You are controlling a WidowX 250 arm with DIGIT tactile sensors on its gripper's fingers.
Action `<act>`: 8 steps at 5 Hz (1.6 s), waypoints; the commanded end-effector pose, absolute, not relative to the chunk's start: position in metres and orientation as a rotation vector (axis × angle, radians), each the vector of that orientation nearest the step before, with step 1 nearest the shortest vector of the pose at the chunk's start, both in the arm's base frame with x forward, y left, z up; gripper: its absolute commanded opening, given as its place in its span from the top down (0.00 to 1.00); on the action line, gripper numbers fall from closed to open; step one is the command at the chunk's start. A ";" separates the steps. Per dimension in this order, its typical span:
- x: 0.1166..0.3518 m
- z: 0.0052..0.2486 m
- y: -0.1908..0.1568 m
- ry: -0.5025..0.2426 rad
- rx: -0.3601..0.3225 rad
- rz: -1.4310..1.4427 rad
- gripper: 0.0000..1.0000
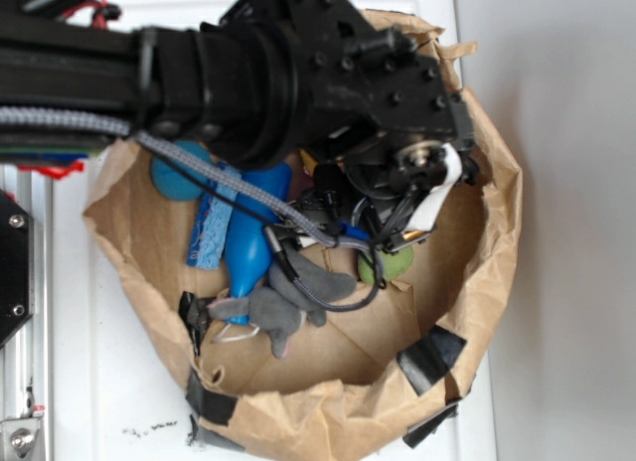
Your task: Grab the green animal.
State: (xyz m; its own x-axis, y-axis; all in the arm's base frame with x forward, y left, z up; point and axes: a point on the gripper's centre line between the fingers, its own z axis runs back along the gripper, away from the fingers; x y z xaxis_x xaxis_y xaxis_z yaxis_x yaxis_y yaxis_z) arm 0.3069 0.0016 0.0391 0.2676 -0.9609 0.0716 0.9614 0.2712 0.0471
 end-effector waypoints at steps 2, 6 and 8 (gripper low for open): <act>0.305 0.052 -0.004 -0.129 0.023 -1.284 1.00; 0.287 0.100 0.006 -0.174 -0.028 -1.003 1.00; 0.266 0.150 0.012 -0.153 -0.047 -0.693 1.00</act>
